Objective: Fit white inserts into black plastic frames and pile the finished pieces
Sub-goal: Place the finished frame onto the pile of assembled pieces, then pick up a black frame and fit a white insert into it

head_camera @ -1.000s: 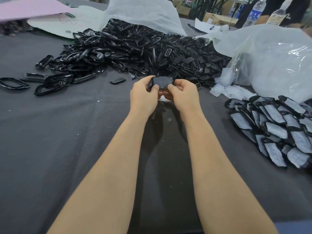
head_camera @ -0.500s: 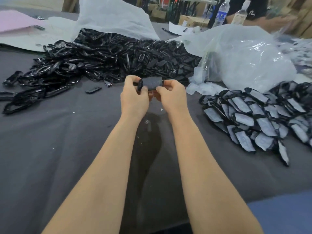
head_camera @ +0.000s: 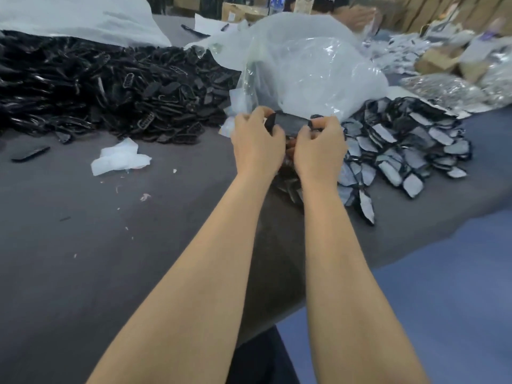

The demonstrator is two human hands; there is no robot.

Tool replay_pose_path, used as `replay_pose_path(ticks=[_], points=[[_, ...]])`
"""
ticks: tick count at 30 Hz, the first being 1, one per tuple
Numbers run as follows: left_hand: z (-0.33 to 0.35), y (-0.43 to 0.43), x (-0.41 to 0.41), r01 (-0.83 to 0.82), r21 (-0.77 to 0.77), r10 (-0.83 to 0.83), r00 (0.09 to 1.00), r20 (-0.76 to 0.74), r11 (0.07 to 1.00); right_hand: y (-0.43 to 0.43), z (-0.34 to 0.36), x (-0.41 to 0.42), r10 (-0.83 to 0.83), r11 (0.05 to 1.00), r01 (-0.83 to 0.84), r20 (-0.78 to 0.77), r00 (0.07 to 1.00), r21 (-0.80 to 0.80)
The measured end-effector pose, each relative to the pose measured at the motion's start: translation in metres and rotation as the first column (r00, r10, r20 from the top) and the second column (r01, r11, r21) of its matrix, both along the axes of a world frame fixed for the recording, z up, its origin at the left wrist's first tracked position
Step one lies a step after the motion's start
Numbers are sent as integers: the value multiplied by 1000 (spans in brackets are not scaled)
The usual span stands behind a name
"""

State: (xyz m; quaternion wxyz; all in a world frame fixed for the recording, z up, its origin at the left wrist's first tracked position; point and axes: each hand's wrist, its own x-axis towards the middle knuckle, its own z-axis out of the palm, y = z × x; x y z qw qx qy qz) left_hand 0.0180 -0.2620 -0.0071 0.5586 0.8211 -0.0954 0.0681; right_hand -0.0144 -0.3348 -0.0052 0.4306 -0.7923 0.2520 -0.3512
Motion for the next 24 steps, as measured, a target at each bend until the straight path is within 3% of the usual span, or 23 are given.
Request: replay_pose_path(ticks=[5, 8, 11, 15, 19, 24], points=[[-21, -15, -1, -29, 222, 43, 997, -57, 975, -20, -11, -4, -105, 986, 77, -202, 974, -146], [-24, -17, 0, -18, 212, 28, 999, -46, 977, -17, -11, -4, -138, 980, 107, -185, 973, -168], [-19, -14, 1, -19, 109, 23, 999, -34, 994, -5, -9, -3, -143, 971, 121, -94, 985, -208], [-10, 9, 7, -66, -48, 64, 998, -24, 997, 24, -4, 6, -41, 979, 47, 34, 999, -197], [-8, 64, 20, -206, -121, 207, 978, -3, 971, 67, -2, 25, 128, 977, -118, 47, 991, -180], [-14, 153, 35, -413, -144, 410, 911, -53, 899, 143, -7, 55, 425, 877, -445, -140, 894, -181]])
